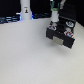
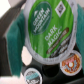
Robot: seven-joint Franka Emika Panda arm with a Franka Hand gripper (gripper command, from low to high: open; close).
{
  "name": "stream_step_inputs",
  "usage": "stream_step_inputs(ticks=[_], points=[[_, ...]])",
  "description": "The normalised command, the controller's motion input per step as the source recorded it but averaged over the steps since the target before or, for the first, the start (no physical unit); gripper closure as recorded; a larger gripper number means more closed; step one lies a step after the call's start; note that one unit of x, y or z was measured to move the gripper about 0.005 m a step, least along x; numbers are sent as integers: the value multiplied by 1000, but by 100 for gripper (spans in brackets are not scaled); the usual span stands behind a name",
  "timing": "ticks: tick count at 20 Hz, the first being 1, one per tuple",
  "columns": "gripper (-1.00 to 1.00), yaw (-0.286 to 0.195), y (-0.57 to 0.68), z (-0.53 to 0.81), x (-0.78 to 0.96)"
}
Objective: Open the kcup holder, insert the kcup into the holder, and close the kcup holder
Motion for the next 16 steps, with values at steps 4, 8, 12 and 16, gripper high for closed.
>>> stream_step_inputs(ticks=[4,8,12,16], points=[[100,43,656,-5,48],[100,46,598,-60,-3],[100,53,237,-220,-65],[100,42,102,-184,95]])
